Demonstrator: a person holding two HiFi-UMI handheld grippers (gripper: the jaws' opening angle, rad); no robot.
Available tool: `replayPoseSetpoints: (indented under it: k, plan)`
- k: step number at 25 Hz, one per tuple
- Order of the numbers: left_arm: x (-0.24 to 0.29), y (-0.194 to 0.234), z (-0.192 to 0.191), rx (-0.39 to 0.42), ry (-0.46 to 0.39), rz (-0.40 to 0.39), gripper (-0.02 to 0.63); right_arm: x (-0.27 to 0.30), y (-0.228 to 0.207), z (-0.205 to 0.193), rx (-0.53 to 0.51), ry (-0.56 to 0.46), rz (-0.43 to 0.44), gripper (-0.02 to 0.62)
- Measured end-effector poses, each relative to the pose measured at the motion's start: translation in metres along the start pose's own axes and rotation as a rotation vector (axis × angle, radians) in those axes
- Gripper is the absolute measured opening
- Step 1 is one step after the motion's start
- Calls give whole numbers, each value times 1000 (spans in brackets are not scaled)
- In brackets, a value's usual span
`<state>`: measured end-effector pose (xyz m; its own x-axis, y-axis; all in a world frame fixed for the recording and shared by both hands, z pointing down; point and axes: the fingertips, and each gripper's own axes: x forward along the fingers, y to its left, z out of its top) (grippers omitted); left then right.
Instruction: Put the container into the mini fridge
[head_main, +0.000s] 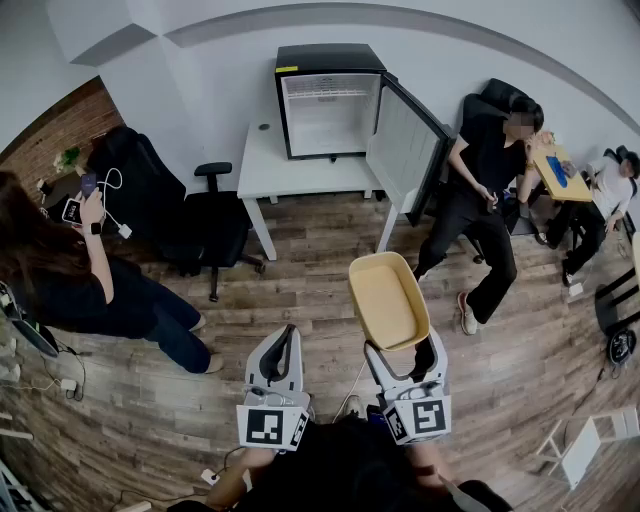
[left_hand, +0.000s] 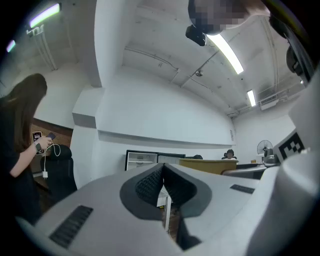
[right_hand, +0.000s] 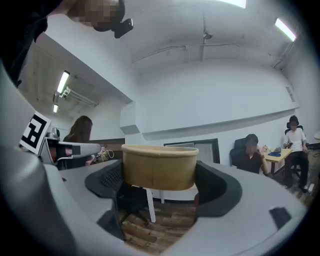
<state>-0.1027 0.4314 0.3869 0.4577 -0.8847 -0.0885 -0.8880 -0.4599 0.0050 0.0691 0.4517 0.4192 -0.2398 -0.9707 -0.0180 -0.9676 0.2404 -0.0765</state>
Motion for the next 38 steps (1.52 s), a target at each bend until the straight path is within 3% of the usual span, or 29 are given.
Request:
replayPoseSetpoints:
  k: [12,25,33,38]
  plan:
    - [12,-20,0,-6,-4,8,9,-3,-20,-1,8,1,11,459]
    - [39,-56,-4,13,4,102,9,8,-76,-3,15,-4,94,459]
    - [76,-33,-19,7,30,135,9,58,-88,-14,38,13,114,459]
    - [130,8,-29,-1,30,120,9,121,-90,-19,32,22,104,459]
